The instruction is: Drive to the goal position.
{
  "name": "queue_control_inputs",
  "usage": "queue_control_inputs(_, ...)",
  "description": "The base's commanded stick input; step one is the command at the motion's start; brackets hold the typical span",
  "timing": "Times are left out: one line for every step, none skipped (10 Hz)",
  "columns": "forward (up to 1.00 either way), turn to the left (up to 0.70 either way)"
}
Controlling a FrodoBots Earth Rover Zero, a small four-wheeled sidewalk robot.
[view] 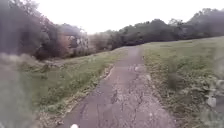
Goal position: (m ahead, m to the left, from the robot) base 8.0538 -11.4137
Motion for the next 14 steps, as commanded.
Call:
queue_control_inputs(0.85, 0.01)
queue_control_inputs(0.85, 0.01)
queue_control_inputs(0.85, 0.01)
queue_control_inputs(0.85, 0.01)
queue_control_inputs(0.85, 0.01)
queue_control_inputs(0.85, 0.01)
queue_control_inputs(0.85, 0.01)
queue_control_inputs(0.85, 0.01)
queue_control_inputs(0.85, 0.01)
queue_control_inputs(0.85, -0.03)
queue_control_inputs(0.85, -0.09)
queue_control_inputs(0.85, -0.28)
queue_control_inputs(0.85, -0.3)
queue_control_inputs(0.85, -0.32)
